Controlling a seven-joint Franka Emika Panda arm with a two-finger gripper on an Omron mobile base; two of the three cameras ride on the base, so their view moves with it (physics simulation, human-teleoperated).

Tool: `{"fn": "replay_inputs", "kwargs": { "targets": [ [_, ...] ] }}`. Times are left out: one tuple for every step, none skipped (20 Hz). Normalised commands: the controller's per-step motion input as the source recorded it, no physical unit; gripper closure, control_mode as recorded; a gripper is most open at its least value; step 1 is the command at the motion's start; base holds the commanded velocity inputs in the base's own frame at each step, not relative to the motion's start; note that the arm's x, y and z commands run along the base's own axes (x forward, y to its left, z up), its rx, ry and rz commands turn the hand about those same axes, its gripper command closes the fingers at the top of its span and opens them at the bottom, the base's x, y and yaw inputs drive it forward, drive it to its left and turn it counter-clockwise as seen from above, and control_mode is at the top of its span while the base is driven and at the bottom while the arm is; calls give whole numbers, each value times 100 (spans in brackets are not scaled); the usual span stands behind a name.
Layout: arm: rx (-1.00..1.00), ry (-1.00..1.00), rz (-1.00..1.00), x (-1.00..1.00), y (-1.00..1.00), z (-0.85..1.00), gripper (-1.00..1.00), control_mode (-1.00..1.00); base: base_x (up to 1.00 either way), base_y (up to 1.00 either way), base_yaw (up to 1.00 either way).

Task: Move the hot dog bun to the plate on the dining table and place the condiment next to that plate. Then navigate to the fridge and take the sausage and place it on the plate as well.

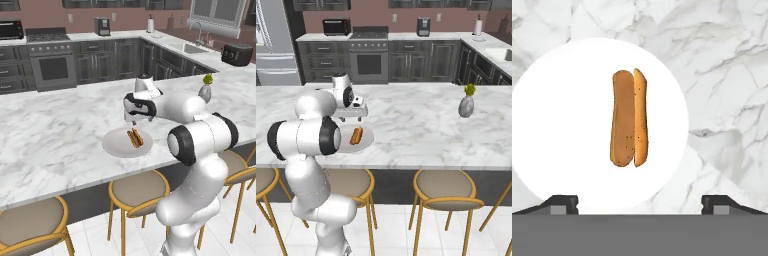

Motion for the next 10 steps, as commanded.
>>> {"fn": "replay_inputs", "kwargs": {
  "targets": [
    [0,-18,0,-100,0,100,-100,-100,0,0,0],
    [0,-17,0,-100,0,100,-100,-100,0,0,0],
    [0,-14,0,-100,0,100,-100,-100,0,0,0],
    [0,-13,0,-100,0,100,-100,-100,0,0,0],
    [0,-10,0,-100,0,100,-100,-100,0,0,0],
    [0,-9,0,-100,0,100,-100,-100,0,0,0],
    [0,-12,0,-100,0,100,-100,-100,0,0,0],
    [0,-12,0,-100,0,99,-100,-100,0,0,0],
    [0,-10,0,-100,0,96,-100,-100,0,0,0],
    [0,-9,0,-100,0,92,-100,-100,0,0,0]
  ]
}}
